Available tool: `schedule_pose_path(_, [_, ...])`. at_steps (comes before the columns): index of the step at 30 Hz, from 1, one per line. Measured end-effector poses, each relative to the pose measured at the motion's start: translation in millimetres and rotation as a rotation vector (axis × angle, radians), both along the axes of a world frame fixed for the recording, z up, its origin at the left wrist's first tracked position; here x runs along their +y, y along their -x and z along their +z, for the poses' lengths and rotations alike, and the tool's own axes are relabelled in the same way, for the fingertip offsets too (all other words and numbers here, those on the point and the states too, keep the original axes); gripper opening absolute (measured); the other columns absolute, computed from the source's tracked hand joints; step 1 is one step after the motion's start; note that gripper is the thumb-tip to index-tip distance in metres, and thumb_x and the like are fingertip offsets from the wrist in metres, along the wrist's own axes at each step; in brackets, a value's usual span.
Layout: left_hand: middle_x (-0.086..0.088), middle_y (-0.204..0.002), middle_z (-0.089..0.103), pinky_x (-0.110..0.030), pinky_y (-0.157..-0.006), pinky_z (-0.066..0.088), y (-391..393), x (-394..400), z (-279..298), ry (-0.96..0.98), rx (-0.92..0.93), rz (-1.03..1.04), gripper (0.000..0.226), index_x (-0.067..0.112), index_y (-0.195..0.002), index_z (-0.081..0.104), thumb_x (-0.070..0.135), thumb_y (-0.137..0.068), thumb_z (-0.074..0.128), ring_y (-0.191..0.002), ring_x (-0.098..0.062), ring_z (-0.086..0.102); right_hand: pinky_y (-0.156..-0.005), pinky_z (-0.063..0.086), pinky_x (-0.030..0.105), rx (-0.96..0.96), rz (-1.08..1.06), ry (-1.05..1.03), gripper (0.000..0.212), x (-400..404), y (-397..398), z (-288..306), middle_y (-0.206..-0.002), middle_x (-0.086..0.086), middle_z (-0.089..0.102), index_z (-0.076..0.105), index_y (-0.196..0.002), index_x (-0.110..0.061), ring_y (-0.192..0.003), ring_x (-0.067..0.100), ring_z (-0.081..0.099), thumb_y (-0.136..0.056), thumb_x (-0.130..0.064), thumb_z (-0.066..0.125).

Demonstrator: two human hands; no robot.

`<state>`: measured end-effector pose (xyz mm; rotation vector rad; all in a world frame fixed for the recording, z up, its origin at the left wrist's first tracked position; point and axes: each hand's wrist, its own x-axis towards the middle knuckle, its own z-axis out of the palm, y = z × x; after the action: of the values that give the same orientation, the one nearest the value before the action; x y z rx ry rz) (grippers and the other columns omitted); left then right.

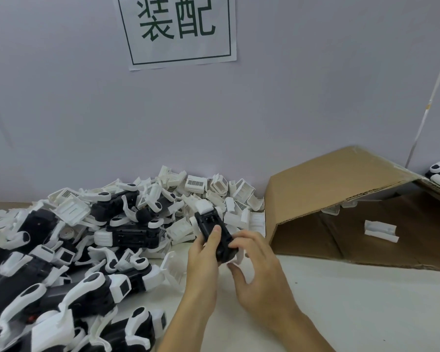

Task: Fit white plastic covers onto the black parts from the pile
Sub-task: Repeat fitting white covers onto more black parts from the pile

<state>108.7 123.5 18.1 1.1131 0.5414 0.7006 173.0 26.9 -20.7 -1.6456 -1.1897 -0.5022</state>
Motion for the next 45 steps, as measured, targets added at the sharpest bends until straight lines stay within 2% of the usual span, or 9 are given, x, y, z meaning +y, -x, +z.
schedule_pose_path(5, [-0.013, -0.099, 0.071, -0.029, -0.066, 0.05, -2, 9, -2, 0.144, -0.013, 0.157, 0.019, 0.008, -0.108, 0.068, 0.022, -0.097, 0.059, -0.081, -0.019, 0.067, -0.069, 0.046, 0.012, 0.591, -0.102, -0.009, 0.046, -2, -17, -4, -0.102, -0.009, 0.063, 0.054, -0.1, -0.039, -0.095, 0.011, 0.061, -0.087, 0.005, 0.061])
schedule_pose_path(8, [-0.013, -0.091, 0.07, -0.033, -0.067, 0.053, -2, 9, 0, 0.173, -0.065, 0.135, 0.015, 0.007, -0.097, 0.069, 0.019, -0.096, 0.06, -0.078, -0.022, 0.067, -0.063, 0.046, 0.01, 0.704, -0.124, -0.02, 0.045, -2, -25, -6, -0.089, -0.004, 0.066, 0.058, -0.092, -0.035, -0.08, 0.01, 0.062, -0.086, 0.01, 0.057])
schedule_pose_path(15, [0.008, -0.079, 0.075, -0.013, -0.061, 0.048, 4, 5, 4, -0.119, -0.043, 0.275, 0.015, 0.02, -0.095, 0.07, 0.023, -0.1, 0.056, -0.076, -0.003, 0.069, -0.064, 0.046, 0.014, 0.414, -0.087, 0.257, 0.031, 0, -8, -7, -0.081, -0.013, 0.067, 0.068, -0.085, -0.032, -0.077, 0.002, 0.058, -0.09, -0.003, 0.056])
schedule_pose_path(20, [0.003, -0.11, 0.071, -0.031, -0.093, 0.048, 13, 11, 11, -0.06, -0.136, 0.424, 0.021, 0.023, -0.114, 0.065, 0.032, -0.103, 0.051, -0.105, -0.011, 0.064, -0.092, 0.04, 0.019, 0.264, 0.054, 0.55, 0.022, 8, 12, -3, -0.11, -0.024, 0.056, 0.062, -0.109, -0.041, -0.106, -0.003, 0.05, -0.09, -0.032, 0.054])
schedule_pose_path(24, [0.015, -0.1, 0.073, -0.024, -0.087, 0.047, 17, 15, 10, -0.117, -0.22, 0.52, 0.02, 0.027, -0.113, 0.064, 0.035, -0.104, 0.048, -0.097, 0.002, 0.066, -0.105, 0.011, 0.026, 0.1, 0.069, 0.765, 0.075, 31, 24, -3, -0.152, -0.02, 0.026, 0.027, -0.153, -0.029, -0.142, -0.002, 0.014, -0.087, -0.055, 0.052])
schedule_pose_path(31, [-0.001, -0.1, 0.074, -0.032, -0.087, 0.05, 17, 18, 7, -0.164, -0.231, 0.465, 0.018, 0.02, -0.106, 0.066, 0.027, -0.104, 0.05, -0.099, -0.019, 0.069, -0.081, 0.031, 0.029, 0.13, 0.135, 0.702, 0.018, 70, 40, 10, -0.094, -0.023, 0.052, 0.051, -0.105, -0.038, -0.095, 0.003, 0.053, -0.089, -0.03, 0.055])
schedule_pose_path(33, [-0.006, -0.099, 0.073, -0.034, -0.086, 0.051, 15, 18, 5, -0.171, -0.236, 0.453, 0.018, 0.017, -0.105, 0.066, 0.026, -0.104, 0.05, -0.098, -0.023, 0.068, -0.076, 0.04, 0.022, 0.331, 0.212, 0.553, 0.022, 63, 34, 9, -0.087, -0.024, 0.058, 0.055, -0.095, -0.048, -0.084, 0.001, 0.056, -0.082, -0.03, 0.059])
schedule_pose_path(37, [0.0, -0.103, 0.073, -0.026, -0.086, 0.047, 14, 16, 7, -0.173, -0.26, 0.433, 0.018, 0.016, -0.11, 0.066, 0.024, -0.104, 0.051, -0.1, -0.012, 0.068, -0.085, 0.047, 0.02, 0.462, 0.037, 0.392, 0.047, 26, 8, 1, -0.108, -0.015, 0.046, 0.049, -0.138, -0.037, -0.092, 0.002, 0.054, -0.093, -0.037, 0.064])
schedule_pose_path(45, [0.007, -0.087, 0.074, -0.026, -0.074, 0.051, 7, 12, -7, -0.35, -0.066, 0.254, 0.005, 0.023, -0.099, 0.066, 0.025, -0.098, 0.061, -0.086, -0.011, 0.07, -0.066, 0.049, 0.014, 0.67, -0.042, -0.022, 0.054, -8, -14, -5, -0.108, -0.003, 0.061, 0.059, -0.11, -0.037, -0.087, -0.001, 0.059, -0.075, -0.006, 0.085])
